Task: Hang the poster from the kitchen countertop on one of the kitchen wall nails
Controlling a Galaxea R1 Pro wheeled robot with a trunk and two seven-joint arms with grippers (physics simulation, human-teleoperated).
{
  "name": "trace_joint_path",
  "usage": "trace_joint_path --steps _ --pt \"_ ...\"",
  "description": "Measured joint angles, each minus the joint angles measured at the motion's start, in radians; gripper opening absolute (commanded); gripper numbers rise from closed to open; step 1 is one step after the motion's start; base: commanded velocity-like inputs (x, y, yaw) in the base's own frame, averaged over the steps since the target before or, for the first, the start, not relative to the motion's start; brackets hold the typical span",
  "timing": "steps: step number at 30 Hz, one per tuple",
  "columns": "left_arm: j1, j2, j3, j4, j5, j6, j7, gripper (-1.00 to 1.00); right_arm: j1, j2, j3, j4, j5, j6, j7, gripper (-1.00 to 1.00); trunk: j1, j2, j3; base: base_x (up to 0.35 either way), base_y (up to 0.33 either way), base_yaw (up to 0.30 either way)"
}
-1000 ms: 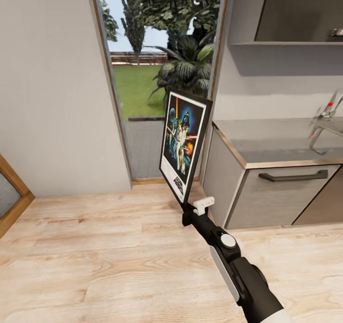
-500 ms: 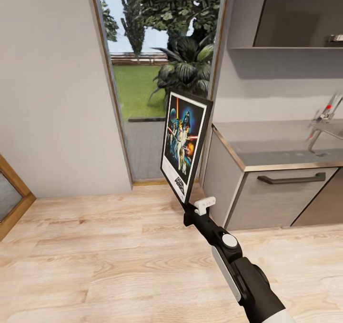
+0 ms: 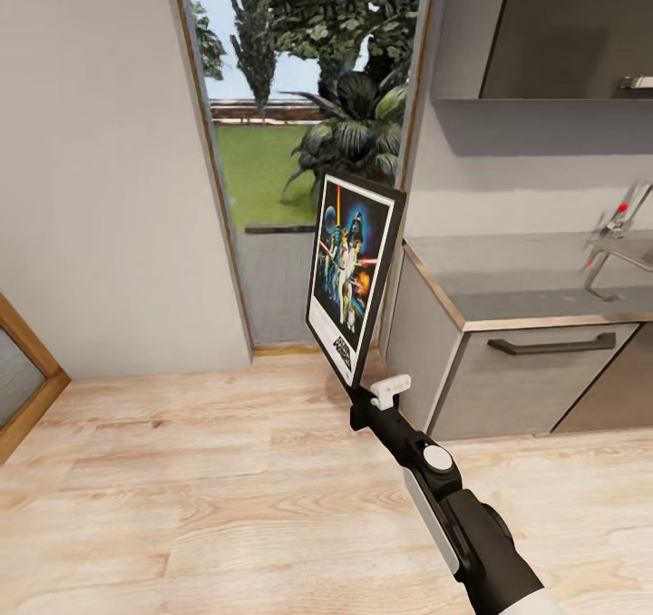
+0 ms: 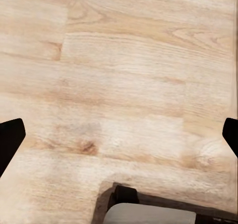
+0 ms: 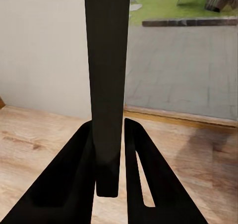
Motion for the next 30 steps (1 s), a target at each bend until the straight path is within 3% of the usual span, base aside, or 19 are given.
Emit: trace_joint_path --steps 6,11,30 --pt "-0.002 -0.006 -0.001 -0.096 0.001 0.150 0.002 1.00 0.000 0.000 0.000 -0.001 -0.001 0.001 0.000 -1.00 -0.023 0.042 0.019 0.000 0.000 0.000" --pt "-0.003 -0.008 -0.002 -0.125 -0.002 0.209 0.003 1.00 0.000 0.000 0.000 -0.012 -0.001 0.001 0.000 -1.00 -0.042 0.077 0.035 0.000 0.000 0.000" --pt "-0.003 -0.006 -0.002 -0.087 -0.022 0.228 0.001 1.00 0.000 0.000 0.001 -0.020 0.000 0.001 -0.001 -1.00 -0.115 0.210 0.094 0.000 0.000 0.000"
